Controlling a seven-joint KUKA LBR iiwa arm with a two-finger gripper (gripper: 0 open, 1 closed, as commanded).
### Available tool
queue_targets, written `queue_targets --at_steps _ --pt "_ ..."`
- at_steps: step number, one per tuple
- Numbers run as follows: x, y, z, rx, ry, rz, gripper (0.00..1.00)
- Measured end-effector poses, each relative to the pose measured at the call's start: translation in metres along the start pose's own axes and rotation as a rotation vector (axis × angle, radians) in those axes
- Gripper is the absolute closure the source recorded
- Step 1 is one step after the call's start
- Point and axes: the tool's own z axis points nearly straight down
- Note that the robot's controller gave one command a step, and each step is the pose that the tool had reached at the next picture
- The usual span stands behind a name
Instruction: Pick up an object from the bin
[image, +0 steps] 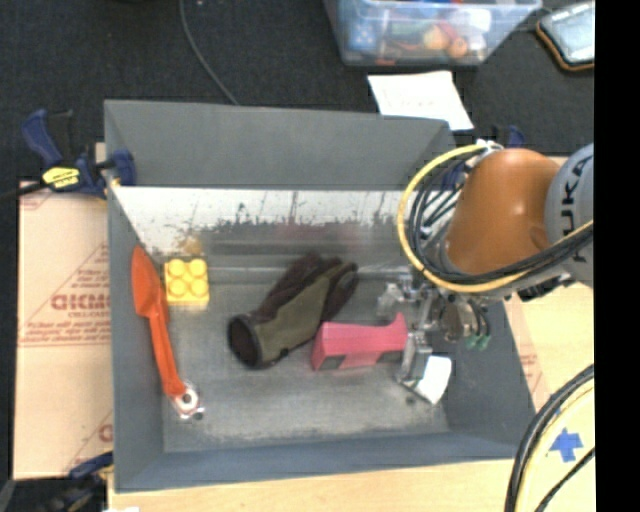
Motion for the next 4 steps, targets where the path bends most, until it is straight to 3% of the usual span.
queue_targets --at_steps 1,2,3,4 --pt "-0.002 0.000 -0.004 0.001 -0.008 -0.003 0.00" --pt "-0.029 0.019 0.113 0.001 -0.005 -0.076 0.00" --pt "-0.030 0.018 0.034 0.004 -0.018 -0.079 0.00" --pt "-0.036 0.006 0.080 0.002 -0.002 -0.082 0.00"
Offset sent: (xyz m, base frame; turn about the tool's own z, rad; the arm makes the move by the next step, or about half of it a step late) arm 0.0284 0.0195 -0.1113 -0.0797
